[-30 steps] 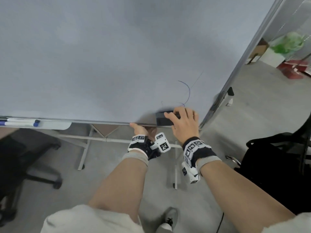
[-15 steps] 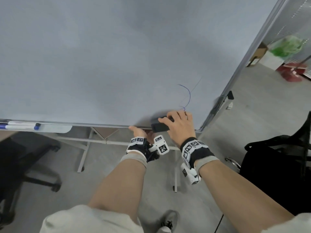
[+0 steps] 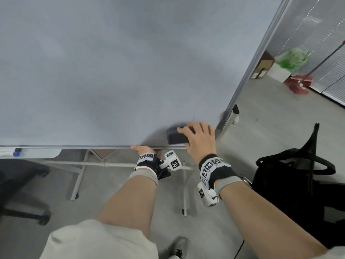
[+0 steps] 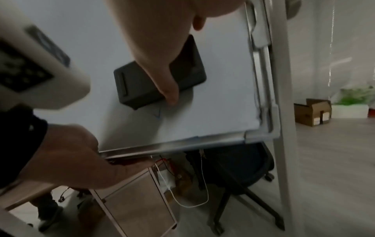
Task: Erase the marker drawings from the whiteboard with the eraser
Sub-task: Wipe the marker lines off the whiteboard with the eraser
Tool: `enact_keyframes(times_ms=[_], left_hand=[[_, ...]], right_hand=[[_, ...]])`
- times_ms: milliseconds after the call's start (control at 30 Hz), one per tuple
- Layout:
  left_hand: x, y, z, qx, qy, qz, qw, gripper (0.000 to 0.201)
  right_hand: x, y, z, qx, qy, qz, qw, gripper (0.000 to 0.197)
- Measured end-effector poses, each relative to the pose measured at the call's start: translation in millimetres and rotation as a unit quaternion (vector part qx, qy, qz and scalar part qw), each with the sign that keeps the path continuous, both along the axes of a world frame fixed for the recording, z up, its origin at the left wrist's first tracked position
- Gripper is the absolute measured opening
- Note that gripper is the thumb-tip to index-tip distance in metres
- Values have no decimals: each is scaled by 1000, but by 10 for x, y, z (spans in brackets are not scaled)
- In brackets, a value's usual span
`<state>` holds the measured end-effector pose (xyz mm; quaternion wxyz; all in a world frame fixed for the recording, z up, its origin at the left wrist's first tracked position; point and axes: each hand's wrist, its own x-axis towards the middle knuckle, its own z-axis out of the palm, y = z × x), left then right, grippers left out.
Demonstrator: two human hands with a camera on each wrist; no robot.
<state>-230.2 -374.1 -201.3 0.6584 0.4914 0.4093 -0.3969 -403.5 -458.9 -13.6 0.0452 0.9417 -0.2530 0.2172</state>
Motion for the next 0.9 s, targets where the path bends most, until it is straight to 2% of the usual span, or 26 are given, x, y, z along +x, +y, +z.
enact_keyframes(times_ms=[33, 100, 200, 267, 333, 400, 467, 533, 633, 700, 767, 833, 900], left_hand=[[-14, 17, 52, 0, -6, -8, 1000, 123], [-106, 82, 534, 19, -27, -42, 999, 116], [-304, 147, 1208, -33, -18, -32, 999, 107], [-362, 172, 1412, -63, -17, -24, 998, 102], [-336, 185, 1453, -67, -24, -15, 997, 96], [-317, 195, 1432, -53, -24, -5, 998, 94], [-300, 209, 1360, -42, -23, -36, 998, 98], [-299, 219, 1325, -44, -29, -43, 998, 95], [-331, 216, 1380, -47, -11, -43, 998, 97], [-351, 233, 1384, -44, -5, -58, 997, 99], [-344, 224, 1384, -65, -13, -57, 996, 94], [-342, 184, 1427, -82, -10, -20, 996, 88], [-326, 177, 1454, -92, 2, 3, 996, 87]], right_hand=[[-14, 31, -53, 13, 23, 2, 1000, 61], [-9, 11, 30, 30, 6, 0, 1000, 59], [25, -132, 388, 13, -151, -62, 987, 53], [76, -215, 566, -5, -240, -91, 966, 50], [135, -196, 523, -9, -234, -81, 969, 48], [161, -92, 247, 17, -155, -47, 987, 49], [161, 60, -109, 57, -76, -25, 995, 52], [186, 190, -374, 104, -24, -18, 994, 53], [223, 284, -444, 133, 21, -6, 991, 54], [182, 234, -334, 117, 8, -11, 993, 54], [137, 98, -126, 92, -44, -53, 993, 52], [118, -76, 83, 72, -119, -109, 984, 52], [140, -160, 165, 62, -160, -123, 977, 53]])
